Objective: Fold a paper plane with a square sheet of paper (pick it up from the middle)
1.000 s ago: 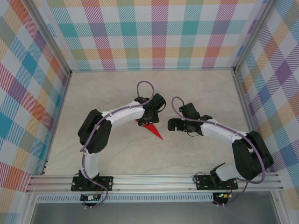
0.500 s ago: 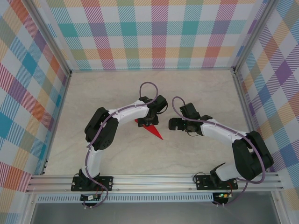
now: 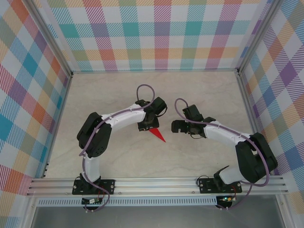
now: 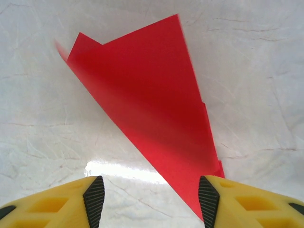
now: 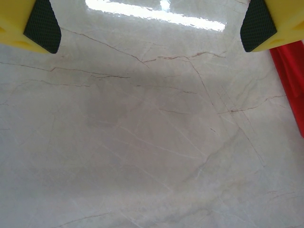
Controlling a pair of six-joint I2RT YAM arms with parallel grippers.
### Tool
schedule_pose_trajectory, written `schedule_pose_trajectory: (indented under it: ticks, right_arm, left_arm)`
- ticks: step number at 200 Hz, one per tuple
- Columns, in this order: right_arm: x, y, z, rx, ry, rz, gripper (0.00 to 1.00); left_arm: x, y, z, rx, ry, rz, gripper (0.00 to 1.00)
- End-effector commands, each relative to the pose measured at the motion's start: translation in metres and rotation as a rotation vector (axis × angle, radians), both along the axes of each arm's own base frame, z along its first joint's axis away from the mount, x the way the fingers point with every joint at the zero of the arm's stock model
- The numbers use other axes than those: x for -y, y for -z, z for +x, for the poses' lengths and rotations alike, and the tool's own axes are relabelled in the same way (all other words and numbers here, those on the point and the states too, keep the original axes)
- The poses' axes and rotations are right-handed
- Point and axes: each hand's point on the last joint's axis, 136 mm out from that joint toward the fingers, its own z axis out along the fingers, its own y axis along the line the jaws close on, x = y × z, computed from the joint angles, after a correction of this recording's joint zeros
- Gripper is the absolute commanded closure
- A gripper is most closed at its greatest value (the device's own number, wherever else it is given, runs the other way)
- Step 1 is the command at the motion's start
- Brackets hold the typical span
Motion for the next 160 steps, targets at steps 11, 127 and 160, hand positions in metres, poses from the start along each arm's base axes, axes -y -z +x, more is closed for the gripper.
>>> schedule_pose_trajectory:
  ticks: [11, 127, 160]
  right_arm:
    - [0.002, 0.004, 0.001, -0.020, 0.016, -0.002, 0.00]
    - [0.004, 0.005, 0.000, -0.018, 0.022, -0.007, 0.00]
    - [0.005, 0.005, 0.001, -0.020, 0.026, -0.006, 0.00]
  left_arm:
    - [0.007, -0.009, -0.004, 0.019, -0.012, -0.051, 0.41]
    - [0.021, 0.020, 0.010, -0.031, 0.020, 0.006, 0.38]
    - [0.013, 0.017, 0.004, -0.030, 0.006, 0.020, 0.41]
